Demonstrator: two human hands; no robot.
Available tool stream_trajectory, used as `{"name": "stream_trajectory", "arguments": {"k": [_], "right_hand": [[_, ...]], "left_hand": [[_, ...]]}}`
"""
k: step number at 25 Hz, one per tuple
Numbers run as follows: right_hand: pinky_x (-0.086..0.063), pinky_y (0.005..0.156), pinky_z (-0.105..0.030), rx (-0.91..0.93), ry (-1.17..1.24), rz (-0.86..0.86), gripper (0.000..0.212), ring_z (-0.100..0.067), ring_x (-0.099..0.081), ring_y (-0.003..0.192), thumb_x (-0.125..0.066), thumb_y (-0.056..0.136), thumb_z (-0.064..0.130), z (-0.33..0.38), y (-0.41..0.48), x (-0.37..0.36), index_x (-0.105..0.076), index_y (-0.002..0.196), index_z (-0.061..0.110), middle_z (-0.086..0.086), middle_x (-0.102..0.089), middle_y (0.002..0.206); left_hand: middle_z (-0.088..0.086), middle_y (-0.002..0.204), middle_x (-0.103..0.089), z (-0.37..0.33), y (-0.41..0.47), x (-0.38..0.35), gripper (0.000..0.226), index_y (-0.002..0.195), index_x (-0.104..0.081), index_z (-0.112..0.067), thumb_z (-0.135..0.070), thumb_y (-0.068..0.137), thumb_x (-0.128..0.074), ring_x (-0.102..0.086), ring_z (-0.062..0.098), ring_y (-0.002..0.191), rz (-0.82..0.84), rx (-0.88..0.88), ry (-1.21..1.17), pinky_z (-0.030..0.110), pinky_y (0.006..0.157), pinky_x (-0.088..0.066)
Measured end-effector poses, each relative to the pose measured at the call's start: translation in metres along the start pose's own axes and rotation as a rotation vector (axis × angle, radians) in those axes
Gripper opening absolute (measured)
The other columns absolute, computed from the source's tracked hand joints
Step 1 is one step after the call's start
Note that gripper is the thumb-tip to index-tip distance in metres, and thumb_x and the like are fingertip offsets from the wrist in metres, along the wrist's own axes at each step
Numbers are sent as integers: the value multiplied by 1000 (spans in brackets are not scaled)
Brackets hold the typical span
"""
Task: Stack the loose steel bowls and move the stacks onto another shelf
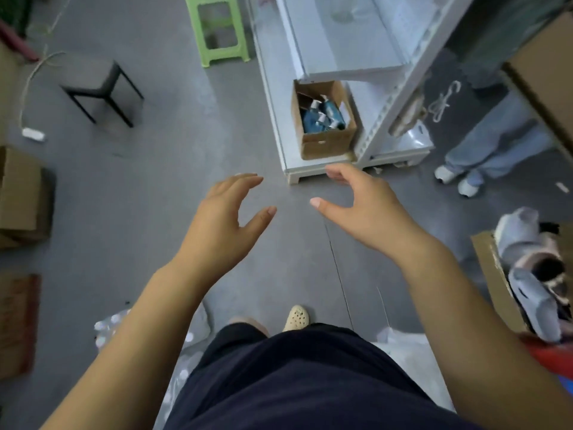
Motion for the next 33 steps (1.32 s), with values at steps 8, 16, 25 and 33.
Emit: {"name": "stream_trajectory", "arguments": {"k": [8, 16, 25, 33], "right_hand": [[-38, 117, -29, 123, -16, 204, 71, -6, -48, 141, -80, 87, 45, 42, 137, -38, -50, 149, 27, 10, -54, 151], [-37, 111, -25, 61, 36, 155, 64, -2, -47, 139, -77, 89, 46, 122, 301, -68, -53, 146, 31, 15, -54, 150], [-34, 111, -25, -23, 96, 41, 63, 9, -41, 133, -73, 90, 51, 175, 467, -50, -49, 147, 38, 30, -46, 144], [-38, 116, -31, -23, 121, 23, 66, 4, -45, 132, -72, 87, 55, 175, 631, 10, -47, 147, 39, 17, -51, 150]], "left_hand": [[-8, 147, -53, 85, 49, 59, 55, 143, -53, -22, -40, 94, -69, -41, 13, 142, -181, 272, 51, 19, 108, -26], [-5, 153, -49, 180, 208, 157, 61, 148, -47, -21, -48, 95, -63, -37, 14, 147, -132, 219, 169, 37, 119, -32], [1, 150, -53, 241, 412, 224, 58, 142, -55, -12, -43, 95, -66, -32, 20, 151, -53, 78, 278, 51, 123, -26], [-3, 151, -52, 216, 602, 226, 58, 143, -53, -18, -45, 94, -65, -37, 14, 147, -133, 23, 162, 40, 120, -33]]}}
Point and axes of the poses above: each hand's wrist, its own y-axis towards the middle knuckle, its own x-axis out of the back of the hand, z = x × y, the point moved 2 cm from there along y, towards the middle knuckle
